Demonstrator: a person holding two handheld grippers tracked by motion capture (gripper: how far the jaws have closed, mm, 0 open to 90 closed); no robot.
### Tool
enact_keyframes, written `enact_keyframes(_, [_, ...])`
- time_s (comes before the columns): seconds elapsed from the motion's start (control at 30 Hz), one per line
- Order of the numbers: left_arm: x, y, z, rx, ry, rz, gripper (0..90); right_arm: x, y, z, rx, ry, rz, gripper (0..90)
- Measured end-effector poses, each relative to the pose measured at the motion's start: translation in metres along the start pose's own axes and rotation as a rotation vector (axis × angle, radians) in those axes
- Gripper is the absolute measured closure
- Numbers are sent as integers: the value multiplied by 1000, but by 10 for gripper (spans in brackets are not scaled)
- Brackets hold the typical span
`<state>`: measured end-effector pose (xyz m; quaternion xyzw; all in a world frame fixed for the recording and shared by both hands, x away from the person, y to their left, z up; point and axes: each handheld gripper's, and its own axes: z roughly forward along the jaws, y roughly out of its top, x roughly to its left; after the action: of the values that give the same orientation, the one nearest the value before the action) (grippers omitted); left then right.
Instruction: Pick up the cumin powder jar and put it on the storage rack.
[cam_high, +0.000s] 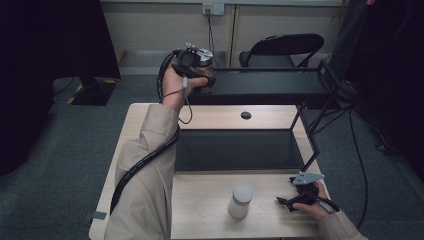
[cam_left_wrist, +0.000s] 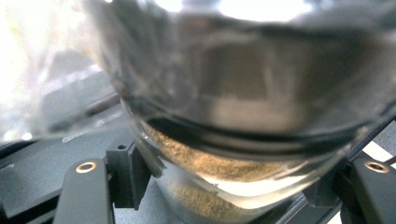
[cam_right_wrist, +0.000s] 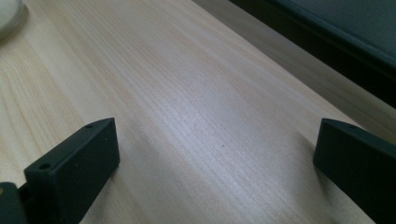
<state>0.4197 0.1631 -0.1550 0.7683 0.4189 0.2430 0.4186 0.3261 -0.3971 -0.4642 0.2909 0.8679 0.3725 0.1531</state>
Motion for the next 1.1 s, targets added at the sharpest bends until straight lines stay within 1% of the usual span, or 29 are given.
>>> enact_keyframes(0.17, [-2, -1, 0, -3, 7, -2, 307, 0, 0, 0, 0, 0, 0, 0])
enact_keyframes(0.2, [-3, -2, 0, -8, 9, 2, 306, 0, 0, 0, 0, 0, 0, 0])
enact_keyframes(0.23, [-3, -1, 0, -2, 10, 9, 306, 0, 0, 0, 0, 0, 0, 0])
enact_keyframes(0.27, [-3, -3, 0, -15, 11, 3, 300, 0, 0, 0, 0, 0, 0, 0])
enact_keyframes(0.3, [-4, -3, 0, -16, 14, 3, 291, 0, 0, 0, 0, 0, 0, 0])
enact_keyframes(0.37, [-5, -3, -2, -20, 28, -3, 235, 0, 0, 0, 0, 0, 0, 0])
enact_keyframes(0.43, [-5, -3, -5, -25, 24, -6, 194, 0, 0, 0, 0, 0, 0, 0])
enact_keyframes(0.47, [-6, -3, -7, -27, 26, -1, 179, 0, 0, 0, 0, 0, 0, 0])
enact_keyframes(0.53, [-8, -2, -10, -14, 35, 10, 133, 0, 0, 0, 0, 0, 0, 0])
enact_keyframes(0.6, [-10, -4, -13, -23, 47, 11, 89, 0, 0, 0, 0, 0, 0, 0])
enact_keyframes(0.63, [-12, -4, -15, -22, 55, 20, 68, 0, 0, 0, 0, 0, 0, 0])
enact_keyframes(0.67, [-14, -6, -16, -27, 64, 16, 44, 0, 0, 0, 0, 0, -1, 0])
enact_keyframes(0.7, [-14, -7, -18, -31, 64, 13, 14, 0, 0, 0, 0, 0, 0, 0])
enact_keyframes(0.73, [-14, -10, -20, -37, 54, 16, 5, 0, 0, 0, 0, 0, 0, 0])
enact_keyframes(0.77, [-14, -10, -20, -37, 54, 16, 6, 0, 0, 0, 0, 0, 0, 0])
enact_keyframes(0.8, [-14, -14, -23, -38, 41, 29, 6, 0, 0, 0, 0, 0, 0, 0])
enact_keyframes(0.87, [-14, -18, -27, -44, 32, 40, 7, 0, 0, 0, 0, 0, 1, 0])
enact_keyframes(0.93, [-15, -22, -30, -53, 27, 31, 7, 0, 0, 0, 0, 0, 0, 0])
enact_keyframes(1.0, [-14, -26, -33, -58, 17, 44, 7, 0, 0, 0, 1, 0, 2, 0])
enact_keyframes(1.03, [-15, -29, -34, -60, 19, 42, 7, 0, 0, 0, 0, 0, 0, 0])
enact_keyframes(1.1, [-15, -32, -37, -66, 9, 63, 7, 0, 0, 0, 0, 0, 0, 0])
